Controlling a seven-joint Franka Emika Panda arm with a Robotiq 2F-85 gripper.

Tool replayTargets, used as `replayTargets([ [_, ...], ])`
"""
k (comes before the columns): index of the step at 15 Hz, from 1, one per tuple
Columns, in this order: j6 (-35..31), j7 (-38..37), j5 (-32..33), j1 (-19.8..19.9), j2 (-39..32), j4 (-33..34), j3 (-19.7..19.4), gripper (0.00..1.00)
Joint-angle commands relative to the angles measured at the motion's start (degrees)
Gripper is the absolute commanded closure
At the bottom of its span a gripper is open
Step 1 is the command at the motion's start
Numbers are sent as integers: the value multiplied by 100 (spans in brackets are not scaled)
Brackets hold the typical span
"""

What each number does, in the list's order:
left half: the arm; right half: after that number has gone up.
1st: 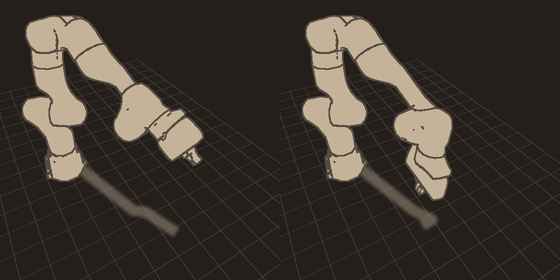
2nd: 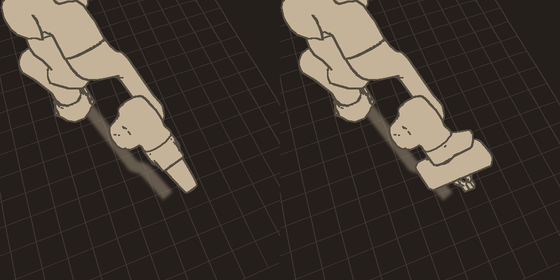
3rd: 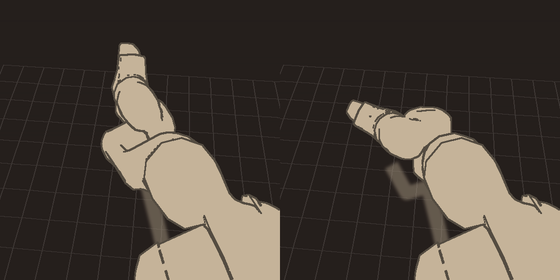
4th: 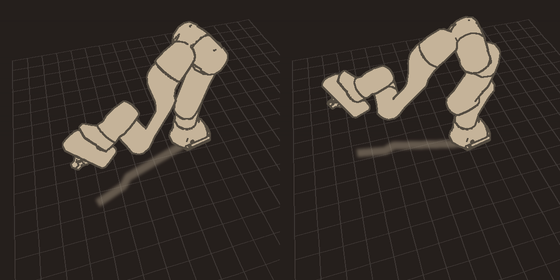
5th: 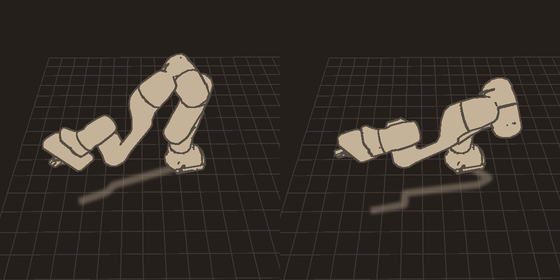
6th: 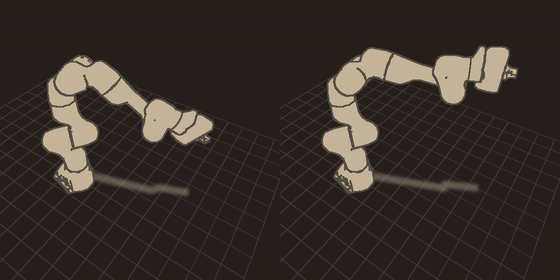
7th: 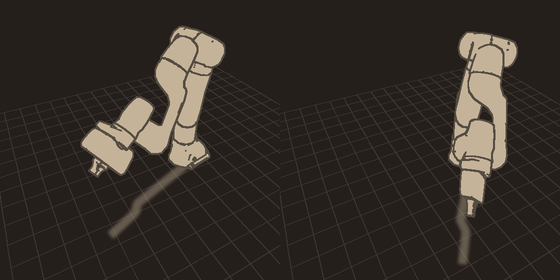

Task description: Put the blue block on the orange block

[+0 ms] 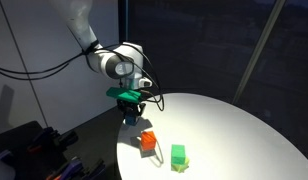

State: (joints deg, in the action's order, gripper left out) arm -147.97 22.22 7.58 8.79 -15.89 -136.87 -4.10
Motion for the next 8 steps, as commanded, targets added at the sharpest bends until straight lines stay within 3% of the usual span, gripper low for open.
replayTargets([
  [1, 220, -50, 110, 12, 490, -242, -82, 66],
  [8, 539, -83, -7, 128, 957, -410, -297, 66],
])
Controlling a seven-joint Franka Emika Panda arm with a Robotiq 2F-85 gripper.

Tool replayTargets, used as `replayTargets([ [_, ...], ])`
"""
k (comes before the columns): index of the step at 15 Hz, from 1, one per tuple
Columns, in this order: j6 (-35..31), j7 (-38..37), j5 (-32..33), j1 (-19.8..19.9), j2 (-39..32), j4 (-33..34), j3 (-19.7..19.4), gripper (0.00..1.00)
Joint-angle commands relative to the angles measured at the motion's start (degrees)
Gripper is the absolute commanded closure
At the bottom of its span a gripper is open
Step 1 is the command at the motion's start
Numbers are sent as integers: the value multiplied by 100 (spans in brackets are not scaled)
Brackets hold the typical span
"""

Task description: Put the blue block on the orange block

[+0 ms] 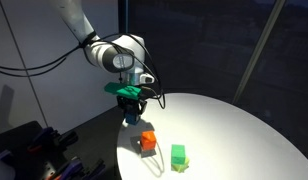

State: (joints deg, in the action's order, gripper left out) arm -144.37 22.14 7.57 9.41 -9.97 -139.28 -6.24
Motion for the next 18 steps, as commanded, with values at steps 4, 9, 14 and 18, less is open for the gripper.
replayTargets([
  [4, 269, -168, -31, 135, 541, -214, -239, 66],
  [9, 498, -487, -385, 219, 535, -110, -375, 66],
  [14, 797, -1078, -918, 278, 357, 111, -452, 66],
  [18, 852, -1489, -1229, 346, 262, 265, -542, 66],
])
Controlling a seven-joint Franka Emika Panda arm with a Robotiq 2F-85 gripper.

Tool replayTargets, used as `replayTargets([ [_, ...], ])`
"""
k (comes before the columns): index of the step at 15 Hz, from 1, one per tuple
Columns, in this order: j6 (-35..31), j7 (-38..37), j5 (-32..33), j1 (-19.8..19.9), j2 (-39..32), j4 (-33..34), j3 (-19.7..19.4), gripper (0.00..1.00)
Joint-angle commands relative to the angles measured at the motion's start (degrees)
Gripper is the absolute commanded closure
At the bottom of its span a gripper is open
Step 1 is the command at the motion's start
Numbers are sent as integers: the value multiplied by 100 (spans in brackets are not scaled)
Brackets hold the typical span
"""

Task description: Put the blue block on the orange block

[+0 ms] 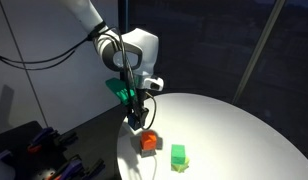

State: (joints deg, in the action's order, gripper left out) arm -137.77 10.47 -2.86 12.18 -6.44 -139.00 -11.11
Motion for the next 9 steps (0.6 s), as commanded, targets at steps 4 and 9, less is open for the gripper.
replayTargets([
  [4, 188, -676, -288, 127, -216, 397, -142, 66],
  [9, 178, -1107, -312, 172, -407, 593, -213, 66],
])
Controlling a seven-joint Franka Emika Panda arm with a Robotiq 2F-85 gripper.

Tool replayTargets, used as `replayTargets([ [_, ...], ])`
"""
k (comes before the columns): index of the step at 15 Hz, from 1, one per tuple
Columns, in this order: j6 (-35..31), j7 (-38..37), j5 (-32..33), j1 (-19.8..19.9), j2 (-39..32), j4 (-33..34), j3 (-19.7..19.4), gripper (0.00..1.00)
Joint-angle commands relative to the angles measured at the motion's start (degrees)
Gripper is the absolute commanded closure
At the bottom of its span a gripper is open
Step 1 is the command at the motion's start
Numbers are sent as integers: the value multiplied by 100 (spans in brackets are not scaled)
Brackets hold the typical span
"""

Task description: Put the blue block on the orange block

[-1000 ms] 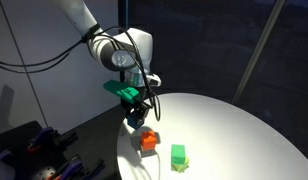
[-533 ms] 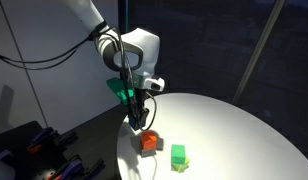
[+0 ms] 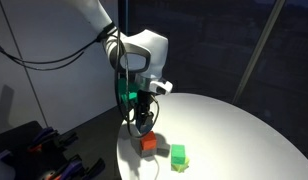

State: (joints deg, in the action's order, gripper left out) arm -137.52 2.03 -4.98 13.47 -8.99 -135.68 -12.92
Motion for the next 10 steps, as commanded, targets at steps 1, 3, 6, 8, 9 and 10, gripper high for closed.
replayTargets([
  [1, 159, -325, -99, 47, -186, 295, -40, 66],
  [3, 137, -457, -71, 43, -260, 351, -62, 66],
  [6, 144, -583, -58, 43, -375, 439, -81, 66],
  [8, 135, -650, -26, 34, -440, 477, -91, 66],
  [9, 134, -676, -23, 32, -471, 496, -92, 66],
  [10, 139, -688, -13, 29, -498, 515, -92, 66],
])
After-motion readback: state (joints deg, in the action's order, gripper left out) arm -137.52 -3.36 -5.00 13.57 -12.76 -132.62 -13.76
